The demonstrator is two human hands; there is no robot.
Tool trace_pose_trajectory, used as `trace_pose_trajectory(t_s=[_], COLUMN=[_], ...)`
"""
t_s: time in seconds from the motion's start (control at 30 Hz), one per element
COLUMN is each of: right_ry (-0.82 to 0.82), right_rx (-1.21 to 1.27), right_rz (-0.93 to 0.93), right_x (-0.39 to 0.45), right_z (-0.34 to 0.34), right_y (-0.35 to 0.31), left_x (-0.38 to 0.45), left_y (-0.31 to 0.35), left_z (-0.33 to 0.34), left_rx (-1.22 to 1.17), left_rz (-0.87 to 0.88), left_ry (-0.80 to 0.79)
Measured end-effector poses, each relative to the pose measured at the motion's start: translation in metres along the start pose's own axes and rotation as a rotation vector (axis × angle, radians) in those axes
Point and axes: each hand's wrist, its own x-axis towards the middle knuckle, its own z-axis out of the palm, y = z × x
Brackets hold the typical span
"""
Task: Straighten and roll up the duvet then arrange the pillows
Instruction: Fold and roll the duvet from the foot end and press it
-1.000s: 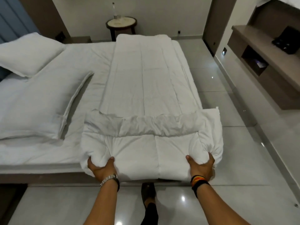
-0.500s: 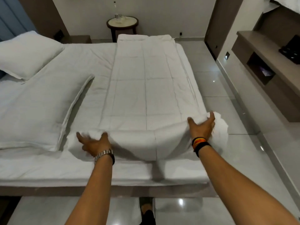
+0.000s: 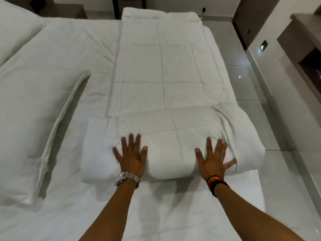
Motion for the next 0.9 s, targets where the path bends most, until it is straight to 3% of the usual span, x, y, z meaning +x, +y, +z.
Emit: trace_pose_trajectory(t_s=[0.13,0.17,0.23,0.27,0.33,0.4,0.43,0.57,0.7,0.9], right_ry=[-0.037,-0.017,0.051,0.082,0.109,0.112,0.118,0.216,0.305,0.36], right_rx=[-0.044,-0.024,0.072,0.14,0.291,0.462,0.536,0.643,0.69,0.841], right_rz=[0.066,0.075,0.132,0.204,0.39,0.543,0.57,0.523,0.586,0.511], right_x=[0.035,0.028,0.003,-0.012,-0.031,-0.026,-0.018,0.028,0.054,0.063], right_z=[0.009,0.009,0.008,0.007,0.006,0.002,0.001,0.005,0.02,0.015], right_y=[-0.01,-0.009,-0.006,-0.003,0.004,0.004,0.004,-0.004,-0.004,0.0], left_x=[0.06,0.062,0.04,0.018,-0.028,-0.056,-0.062,-0.033,0.013,0.027], left_y=[-0.005,-0.005,-0.007,-0.007,-0.009,-0.006,-0.004,0.015,0.017,0.007], left_z=[0.01,0.005,-0.007,-0.01,-0.01,0.0,0.008,0.025,0.032,0.032], left_rx=[0.085,0.076,0.033,-0.015,-0.209,-0.528,-0.663,-1.023,-0.991,-1.051], left_rz=[0.044,0.053,0.011,-0.08,-0.443,-0.8,-0.886,-0.929,-1.058,-0.84], left_ry=[-0.176,-0.173,-0.015,0.101,0.244,0.248,0.243,0.356,0.424,0.526])
